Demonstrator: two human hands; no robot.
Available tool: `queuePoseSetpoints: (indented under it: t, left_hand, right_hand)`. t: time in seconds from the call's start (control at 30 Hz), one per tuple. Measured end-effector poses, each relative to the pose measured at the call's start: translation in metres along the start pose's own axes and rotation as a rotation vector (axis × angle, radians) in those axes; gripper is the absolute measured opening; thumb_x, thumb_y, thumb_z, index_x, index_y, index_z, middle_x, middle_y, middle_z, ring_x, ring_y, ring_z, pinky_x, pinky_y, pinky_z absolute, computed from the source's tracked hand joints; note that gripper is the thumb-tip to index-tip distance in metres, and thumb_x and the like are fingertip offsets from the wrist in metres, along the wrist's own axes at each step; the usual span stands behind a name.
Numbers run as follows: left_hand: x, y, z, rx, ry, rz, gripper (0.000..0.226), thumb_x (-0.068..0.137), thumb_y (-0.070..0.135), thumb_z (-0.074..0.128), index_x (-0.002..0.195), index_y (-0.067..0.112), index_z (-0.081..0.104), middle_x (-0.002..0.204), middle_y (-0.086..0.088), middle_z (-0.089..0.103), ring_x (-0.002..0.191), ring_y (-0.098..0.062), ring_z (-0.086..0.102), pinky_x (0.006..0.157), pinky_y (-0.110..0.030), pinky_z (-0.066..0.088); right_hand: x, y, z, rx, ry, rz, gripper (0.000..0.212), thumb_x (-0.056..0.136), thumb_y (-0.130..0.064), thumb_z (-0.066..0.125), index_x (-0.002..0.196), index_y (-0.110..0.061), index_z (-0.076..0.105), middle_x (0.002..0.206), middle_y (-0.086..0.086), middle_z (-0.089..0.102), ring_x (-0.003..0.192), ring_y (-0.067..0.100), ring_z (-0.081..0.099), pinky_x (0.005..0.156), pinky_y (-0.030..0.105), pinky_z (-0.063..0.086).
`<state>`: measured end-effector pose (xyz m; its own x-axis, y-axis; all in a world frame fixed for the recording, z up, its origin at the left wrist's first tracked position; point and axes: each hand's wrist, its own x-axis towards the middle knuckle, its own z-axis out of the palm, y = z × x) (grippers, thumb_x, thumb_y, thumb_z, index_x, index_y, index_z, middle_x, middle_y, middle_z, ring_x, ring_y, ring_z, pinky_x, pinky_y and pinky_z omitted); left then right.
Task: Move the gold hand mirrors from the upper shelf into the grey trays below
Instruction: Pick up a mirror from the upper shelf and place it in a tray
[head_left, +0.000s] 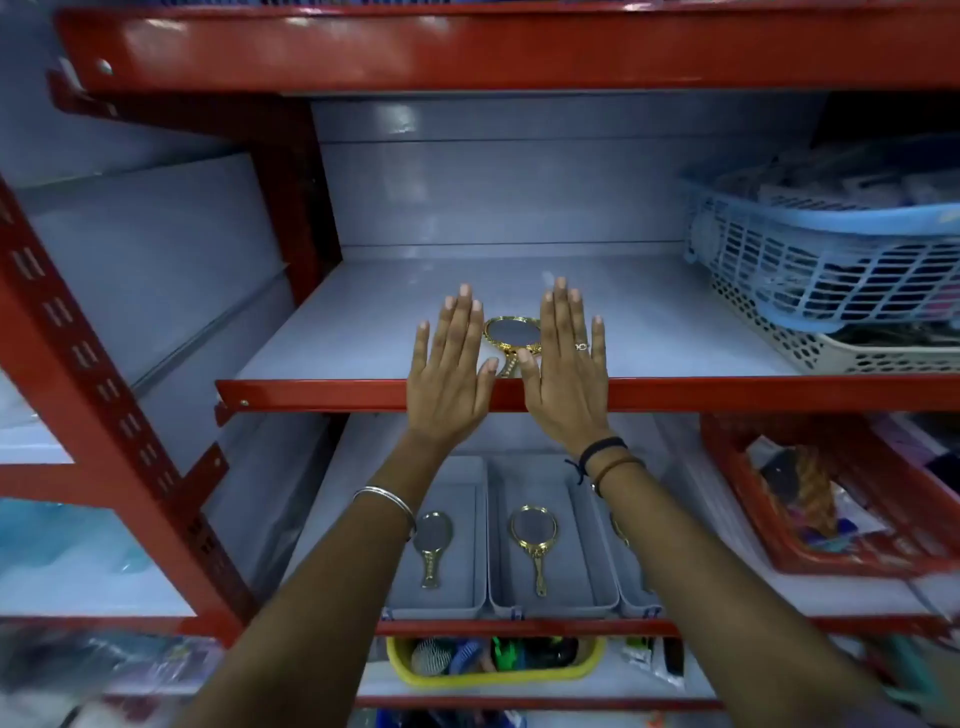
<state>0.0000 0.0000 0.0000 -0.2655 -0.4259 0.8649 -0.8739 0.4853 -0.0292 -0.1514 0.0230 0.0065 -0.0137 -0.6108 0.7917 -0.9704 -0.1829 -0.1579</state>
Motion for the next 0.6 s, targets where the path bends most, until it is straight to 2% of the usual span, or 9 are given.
queuePoseSetpoints:
  t: [0.1, 0.23, 0.27, 0.3, 0.37, 0.47, 0.5, 0.53, 0.6]
  left_hand:
    - [-0.006, 0.002, 0.010, 0.005, -0.068, -0.064, 0.058, 0.097, 0.043, 0.004, 0.146, 0.023, -0.018, 0.153, 0.012, -0.030, 0.144, -0.003, -0.022, 0.120, -0.030, -0.013]
    - [-0.015, 0.000, 0.027, 0.012, -0.103, -0.116, 0.058, 0.096, 0.042, 0.004, 0.148, 0.020, -0.010, 0.158, 0.001, -0.004, 0.145, -0.003, -0.019, 0.120, -0.030, -0.012]
    - [-0.014, 0.000, 0.029, 0.008, -0.104, -0.124, 0.058, 0.096, 0.042, 0.004, 0.148, 0.020, -0.010, 0.158, 0.003, -0.007, 0.145, -0.003, -0.019, 0.120, -0.031, -0.012]
    - [-0.015, 0.000, 0.033, 0.014, -0.075, -0.130, 0.058, 0.096, 0.042, 0.003, 0.148, 0.021, -0.011, 0.158, 0.005, -0.016, 0.145, -0.003, -0.019, 0.120, -0.031, -0.013]
    - [-0.015, 0.001, 0.037, 0.035, -0.045, -0.138, 0.058, 0.096, 0.042, 0.002, 0.148, 0.020, -0.012, 0.155, 0.009, -0.027, 0.145, -0.004, -0.019, 0.120, -0.031, -0.013]
    - [-0.015, 0.000, 0.042, 0.063, -0.020, -0.140, 0.060, 0.095, 0.041, 0.005, 0.148, 0.018, -0.012, 0.156, 0.008, -0.027, 0.146, -0.006, -0.018, 0.120, -0.031, -0.013]
    - [-0.015, 0.000, 0.043, 0.074, -0.023, -0.137, 0.061, 0.095, 0.041, 0.005, 0.148, 0.018, -0.012, 0.156, 0.007, -0.027, 0.146, -0.006, -0.018, 0.120, -0.031, -0.013]
    - [-0.014, -0.001, 0.041, 0.074, -0.034, -0.141, 0.061, 0.095, 0.041, 0.005, 0.148, 0.018, -0.013, 0.156, 0.007, -0.028, 0.146, -0.006, -0.019, 0.119, -0.031, -0.013]
    - [-0.011, 0.001, 0.038, 0.077, -0.060, -0.140, 0.061, 0.095, 0.042, 0.005, 0.148, 0.019, -0.012, 0.156, 0.006, -0.027, 0.146, -0.007, -0.019, 0.119, -0.030, -0.013]
  right_hand:
    - [-0.004, 0.008, 0.011, -0.073, -0.047, 0.028, 0.063, 0.095, -0.038, 0.027, 0.149, -0.010, 0.011, 0.159, 0.010, 0.016, 0.141, 0.001, -0.026, 0.117, 0.029, -0.019]
    - [-0.008, 0.014, 0.024, -0.145, -0.055, 0.020, 0.062, 0.094, -0.037, 0.030, 0.148, -0.010, 0.014, 0.157, 0.010, 0.022, 0.141, 0.001, -0.025, 0.118, 0.032, -0.016]
    - [-0.006, 0.015, 0.024, -0.153, -0.036, 0.013, 0.062, 0.094, -0.037, 0.031, 0.148, -0.011, 0.014, 0.157, 0.009, 0.023, 0.142, 0.002, -0.023, 0.118, 0.032, -0.015]
    - [-0.006, 0.015, 0.025, -0.136, -0.019, 0.003, 0.062, 0.093, -0.037, 0.031, 0.147, -0.011, 0.015, 0.157, 0.009, 0.024, 0.144, 0.004, -0.019, 0.119, 0.032, -0.012]
    - [-0.007, 0.011, 0.023, -0.004, -0.003, 0.034, 0.060, 0.094, -0.038, 0.031, 0.147, -0.013, 0.020, 0.156, 0.008, 0.026, 0.148, 0.011, 0.001, 0.120, 0.032, -0.001]
    - [0.005, 0.005, 0.008, 0.366, 0.056, 0.298, 0.050, 0.096, -0.031, 0.037, 0.142, -0.012, 0.034, 0.151, 0.007, 0.038, 0.141, 0.020, 0.030, 0.114, 0.036, 0.026]
    - [0.013, 0.006, 0.002, 0.400, 0.046, 0.366, 0.047, 0.096, -0.028, 0.040, 0.140, -0.011, 0.037, 0.147, 0.008, 0.043, 0.137, 0.023, 0.035, 0.111, 0.039, 0.032]
    - [0.022, 0.010, -0.003, 0.340, -0.024, 0.403, 0.044, 0.096, -0.024, 0.042, 0.138, -0.010, 0.040, 0.143, 0.009, 0.046, 0.133, 0.026, 0.038, 0.108, 0.041, 0.036]
    - [0.038, 0.025, -0.006, 0.105, -0.315, 0.412, 0.041, 0.095, -0.021, 0.043, 0.133, -0.008, 0.046, 0.137, 0.013, 0.049, 0.128, 0.031, 0.041, 0.104, 0.043, 0.036]
